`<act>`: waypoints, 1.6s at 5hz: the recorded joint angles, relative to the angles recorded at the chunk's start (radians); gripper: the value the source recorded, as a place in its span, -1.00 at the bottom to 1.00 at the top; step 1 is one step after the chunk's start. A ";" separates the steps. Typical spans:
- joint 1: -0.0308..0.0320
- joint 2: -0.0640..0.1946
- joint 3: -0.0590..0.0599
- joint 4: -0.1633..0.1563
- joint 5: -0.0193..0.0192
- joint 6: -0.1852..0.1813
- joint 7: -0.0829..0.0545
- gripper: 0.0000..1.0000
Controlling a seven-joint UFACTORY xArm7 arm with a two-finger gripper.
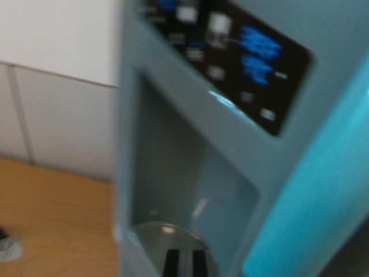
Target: Close fridge door
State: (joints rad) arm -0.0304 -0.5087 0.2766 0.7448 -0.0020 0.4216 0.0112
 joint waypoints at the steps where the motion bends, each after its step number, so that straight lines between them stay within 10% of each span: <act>1: 0.0000 0.000 0.000 0.000 0.0000 0.000 0.000 1.00; 2: 0.0000 0.035 -0.041 0.026 0.0000 0.000 0.000 1.00; 8: 0.0000 0.165 -0.111 0.129 0.0000 -0.001 0.000 1.00</act>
State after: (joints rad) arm -0.0304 -0.3436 0.1654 0.8741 -0.0020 0.4210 0.0112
